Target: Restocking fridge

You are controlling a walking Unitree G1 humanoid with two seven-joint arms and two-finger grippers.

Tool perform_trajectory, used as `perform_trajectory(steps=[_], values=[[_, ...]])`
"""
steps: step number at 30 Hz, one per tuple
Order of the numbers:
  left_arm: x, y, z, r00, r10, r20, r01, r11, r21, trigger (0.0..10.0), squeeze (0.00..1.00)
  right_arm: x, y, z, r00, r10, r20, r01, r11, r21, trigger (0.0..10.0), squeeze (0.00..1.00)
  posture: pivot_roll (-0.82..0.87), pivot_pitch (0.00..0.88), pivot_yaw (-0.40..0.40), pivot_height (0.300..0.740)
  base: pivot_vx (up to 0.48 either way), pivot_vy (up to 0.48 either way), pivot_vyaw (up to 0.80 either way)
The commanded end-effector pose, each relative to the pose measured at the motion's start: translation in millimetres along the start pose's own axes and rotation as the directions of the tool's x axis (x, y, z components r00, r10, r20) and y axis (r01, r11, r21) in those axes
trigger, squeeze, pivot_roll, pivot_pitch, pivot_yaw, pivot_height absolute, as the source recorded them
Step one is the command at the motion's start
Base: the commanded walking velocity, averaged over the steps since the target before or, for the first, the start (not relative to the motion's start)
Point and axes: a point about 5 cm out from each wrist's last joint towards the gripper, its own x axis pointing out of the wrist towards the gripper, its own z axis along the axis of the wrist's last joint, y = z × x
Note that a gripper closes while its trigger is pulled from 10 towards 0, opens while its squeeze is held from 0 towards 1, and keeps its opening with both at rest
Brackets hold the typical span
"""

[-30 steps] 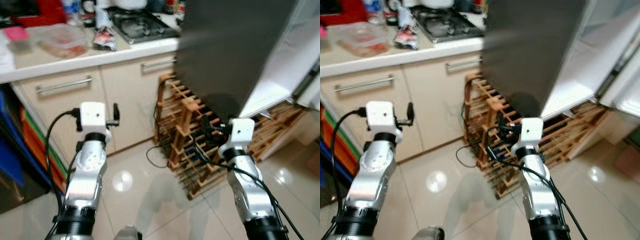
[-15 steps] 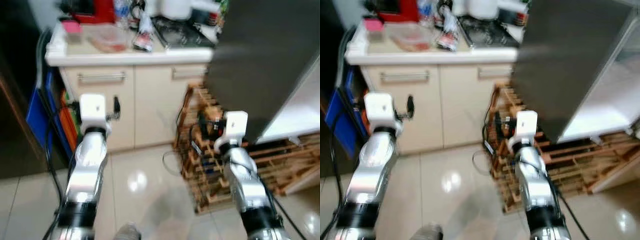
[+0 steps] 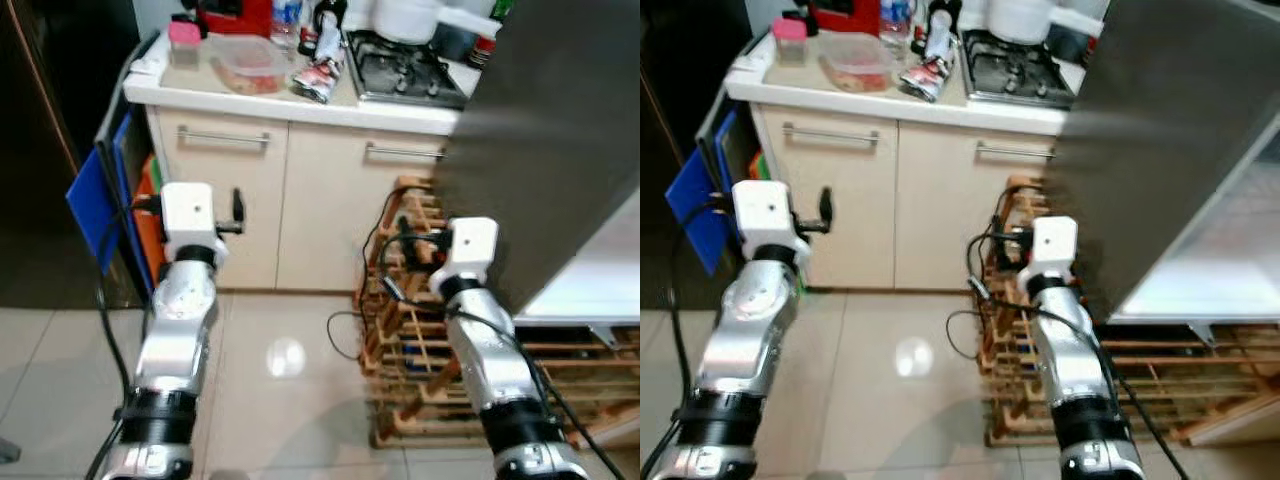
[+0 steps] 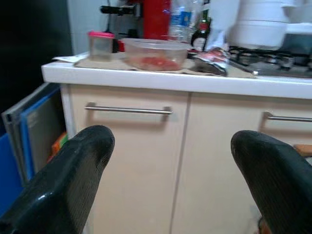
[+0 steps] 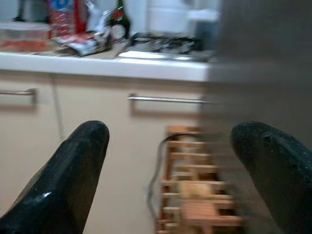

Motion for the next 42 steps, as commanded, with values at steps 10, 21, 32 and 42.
perform_trajectory(steps=[10, 21, 32, 42], values=[[8.2, 4.9, 8.6, 0.999, 0.015, 0.039, -0.014, 1.000, -0.008, 10.0, 0.00, 0.8, -3.1, 3.2, 1.000, 0.001, 0.030, 0.000, 1.000, -0.025, 10.0, 0.00, 0.10, 0.000, -0.075, 0.740, 0.432, 0.000, 0.00], [8.4, 10.1, 8.7, 0.998, 0.045, 0.034, -0.045, 0.999, -0.023, 10.0, 0.00, 7.9, 1.2, 8.1, 0.999, 0.011, 0.043, -0.010, 1.000, -0.018, 10.0, 0.00, 0.10, 0.000, -0.075, 0.740, 0.439, 0.000, 0.00], [2.6, 9.4, 1.6, 0.999, 0.032, 0.013, -0.031, 0.997, -0.071, 10.0, 0.00, 5.1, 9.6, 0.3, 0.998, 0.057, 0.021, -0.057, 0.998, -0.025, 10.0, 0.00, 0.11, 0.000, -0.071, 0.740, 0.270, 0.358, 0.34], [-0.6, 2.5, 3.2, 1.000, -0.002, 0.025, 0.002, 1.000, -0.022, 10.0, 0.00, 4.4, 8.9, -4.5, 0.999, 0.049, 0.001, -0.049, 0.999, -0.001, 10.0, 0.00, 0.10, 0.000, -0.061, 0.740, 0.000, 0.192, 0.18]])
